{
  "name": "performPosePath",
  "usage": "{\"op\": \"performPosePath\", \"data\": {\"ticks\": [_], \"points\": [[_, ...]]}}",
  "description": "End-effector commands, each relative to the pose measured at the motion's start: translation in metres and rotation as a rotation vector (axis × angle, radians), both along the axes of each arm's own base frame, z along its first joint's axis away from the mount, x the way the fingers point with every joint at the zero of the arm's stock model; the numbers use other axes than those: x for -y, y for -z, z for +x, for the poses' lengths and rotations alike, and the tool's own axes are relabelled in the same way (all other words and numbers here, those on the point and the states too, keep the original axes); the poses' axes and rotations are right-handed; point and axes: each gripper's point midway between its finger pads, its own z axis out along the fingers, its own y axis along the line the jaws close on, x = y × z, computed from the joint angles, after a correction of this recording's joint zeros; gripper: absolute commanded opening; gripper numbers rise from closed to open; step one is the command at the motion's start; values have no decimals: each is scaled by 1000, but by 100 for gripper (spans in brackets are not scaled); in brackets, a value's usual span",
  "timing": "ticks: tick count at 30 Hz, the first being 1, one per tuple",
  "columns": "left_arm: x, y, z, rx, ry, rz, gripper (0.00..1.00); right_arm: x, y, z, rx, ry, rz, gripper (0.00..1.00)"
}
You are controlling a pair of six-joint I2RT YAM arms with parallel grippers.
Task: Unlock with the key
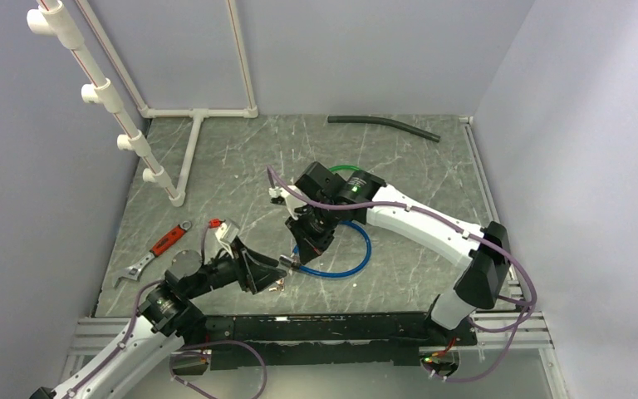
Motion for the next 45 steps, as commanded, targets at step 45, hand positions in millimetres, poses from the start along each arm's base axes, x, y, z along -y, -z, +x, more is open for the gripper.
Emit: {"op": "performPosePath", "data": {"ticks": [45], "points": [[31, -41, -28, 137, 317, -133, 37, -14, -35, -29, 19, -145, 123, 0]]}}
